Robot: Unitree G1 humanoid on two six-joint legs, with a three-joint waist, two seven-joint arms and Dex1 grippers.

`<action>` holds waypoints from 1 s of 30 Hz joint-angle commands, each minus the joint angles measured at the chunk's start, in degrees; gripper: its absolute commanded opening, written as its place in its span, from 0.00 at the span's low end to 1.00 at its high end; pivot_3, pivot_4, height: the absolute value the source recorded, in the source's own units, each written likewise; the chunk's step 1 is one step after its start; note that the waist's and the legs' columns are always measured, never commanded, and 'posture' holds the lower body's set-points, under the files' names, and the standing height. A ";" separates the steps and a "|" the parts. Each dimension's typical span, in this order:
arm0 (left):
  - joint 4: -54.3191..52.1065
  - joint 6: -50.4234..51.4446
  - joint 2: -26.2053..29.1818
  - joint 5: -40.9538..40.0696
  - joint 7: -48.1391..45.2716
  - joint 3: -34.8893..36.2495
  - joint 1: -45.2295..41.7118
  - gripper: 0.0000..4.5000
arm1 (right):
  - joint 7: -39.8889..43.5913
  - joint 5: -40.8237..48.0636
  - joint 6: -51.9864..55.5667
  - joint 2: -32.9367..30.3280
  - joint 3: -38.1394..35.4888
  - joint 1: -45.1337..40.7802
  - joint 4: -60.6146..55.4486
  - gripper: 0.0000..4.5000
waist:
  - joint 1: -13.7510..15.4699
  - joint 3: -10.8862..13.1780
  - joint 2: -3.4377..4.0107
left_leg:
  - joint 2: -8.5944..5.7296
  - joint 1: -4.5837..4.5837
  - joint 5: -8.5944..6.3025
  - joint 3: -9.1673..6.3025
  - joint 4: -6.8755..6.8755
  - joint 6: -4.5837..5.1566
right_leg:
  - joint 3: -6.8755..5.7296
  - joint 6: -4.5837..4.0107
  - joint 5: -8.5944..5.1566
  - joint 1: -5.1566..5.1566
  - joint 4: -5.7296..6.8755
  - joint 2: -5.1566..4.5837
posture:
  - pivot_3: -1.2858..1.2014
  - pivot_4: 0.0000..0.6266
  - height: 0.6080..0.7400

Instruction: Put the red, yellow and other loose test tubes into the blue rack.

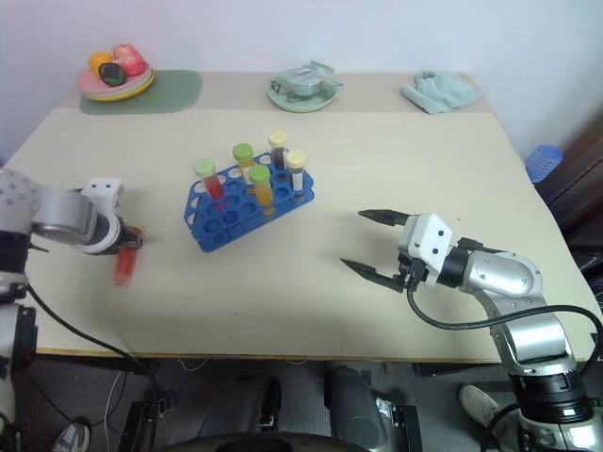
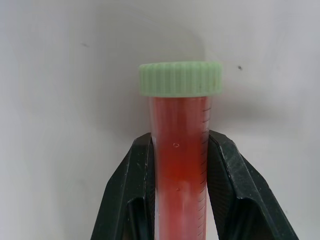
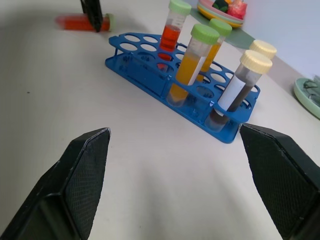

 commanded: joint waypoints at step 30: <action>-8.84 -91.20 -30.06 51.47 -61.96 -1.78 13.95 0.18 | -5.35 2.54 6.37 -0.98 -4.97 -0.91 -5.90 0.94 | 2.77 -0.01 0.17 | 0.04 -0.32 -0.12 0.04 0.02 0.71 | -0.21 -0.03 0.28 0.02 -0.49 -0.08 | 0.52 0.24 1.00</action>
